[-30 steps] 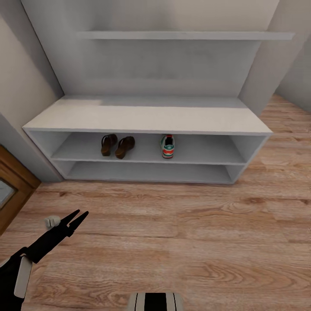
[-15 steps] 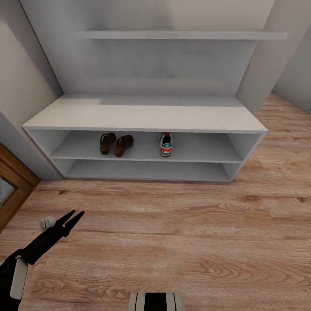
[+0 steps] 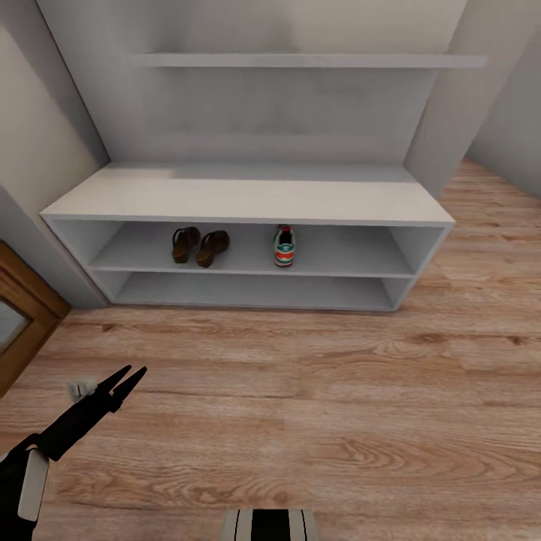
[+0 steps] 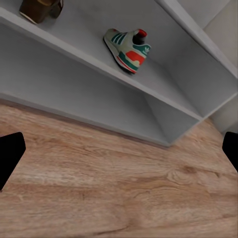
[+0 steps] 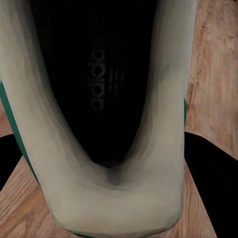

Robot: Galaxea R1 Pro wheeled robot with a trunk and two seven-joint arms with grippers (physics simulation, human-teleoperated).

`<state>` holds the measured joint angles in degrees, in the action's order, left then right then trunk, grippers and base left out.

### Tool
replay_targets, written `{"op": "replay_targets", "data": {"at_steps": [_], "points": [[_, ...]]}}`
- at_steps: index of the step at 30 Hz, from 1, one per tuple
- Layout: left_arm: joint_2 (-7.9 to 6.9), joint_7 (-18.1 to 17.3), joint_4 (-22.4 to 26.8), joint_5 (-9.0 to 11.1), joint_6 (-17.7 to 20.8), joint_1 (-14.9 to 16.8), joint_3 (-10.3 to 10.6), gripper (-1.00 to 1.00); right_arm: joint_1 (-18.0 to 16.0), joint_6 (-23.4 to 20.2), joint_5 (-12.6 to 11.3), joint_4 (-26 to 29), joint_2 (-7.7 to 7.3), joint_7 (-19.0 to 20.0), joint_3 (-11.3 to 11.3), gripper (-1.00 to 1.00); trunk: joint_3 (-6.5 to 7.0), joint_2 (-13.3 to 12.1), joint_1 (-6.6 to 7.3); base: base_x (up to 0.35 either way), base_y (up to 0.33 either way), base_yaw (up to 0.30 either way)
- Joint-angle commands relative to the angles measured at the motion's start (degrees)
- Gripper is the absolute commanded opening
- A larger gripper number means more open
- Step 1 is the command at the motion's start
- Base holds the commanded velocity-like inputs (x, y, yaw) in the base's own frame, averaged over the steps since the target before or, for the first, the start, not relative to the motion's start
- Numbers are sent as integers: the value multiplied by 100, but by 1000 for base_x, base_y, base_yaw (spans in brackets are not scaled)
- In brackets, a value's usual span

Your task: Pick up the two gym shoes and the two sandals from the corridor floor and place them onto the hallstand (shoe rack) in the corridor, making sure they are on the rack and not on the floor. Arrange them so the two gym shoes are next to each other and the two sandals are next to each other.

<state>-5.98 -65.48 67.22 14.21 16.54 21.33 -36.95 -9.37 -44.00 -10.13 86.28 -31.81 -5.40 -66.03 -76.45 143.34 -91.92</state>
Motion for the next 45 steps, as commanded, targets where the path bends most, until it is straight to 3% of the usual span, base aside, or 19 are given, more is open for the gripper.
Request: {"op": "replay_targets", "data": {"at_steps": [1, 12, 15, 19, 30, 42, 45], "points": [[0, -20, 1, 18, 60, 3, -5, 100, -4, -21, -60, 3, -1, -57, 2, -100, -4, 2, 1, -2, -186, 0], [1, -25, 1, 20, 60, 3, -5, 100, -4, -21, -60, 3, 22, -57, 39, -100, -4, 2, 1, 0, -162, 0], [1, -26, 1, 20, 60, 3, -5, 100, -4, -21, -60, 3, 25, -57, 307, -100, -4, 2, 1, 0, -6, 0], [1, -22, 1, 20, 60, 3, -5, 100, -4, -21, -60, 3, 25, -60, 411, -100, -4, 2, 1, 0, -38, 0], [1, -20, 1, 20, 60, 3, -5, 100, -4, -21, -60, 3, 25, -58, 432, -100, -4, 2, 1, 0, -247, 0], [1, -24, 1, 20, 60, 3, -14, 100, -4, -21, -60, 3, 25, -60, 427, -100, -4, 2, 1, 0, -27, 0], [-7, -11, 1, 20, 60, 3, -294, 100, -4, -21, -64, -1, 32, -53, 647, -100, -4, 2, 1, 0, 0, 0]]}}
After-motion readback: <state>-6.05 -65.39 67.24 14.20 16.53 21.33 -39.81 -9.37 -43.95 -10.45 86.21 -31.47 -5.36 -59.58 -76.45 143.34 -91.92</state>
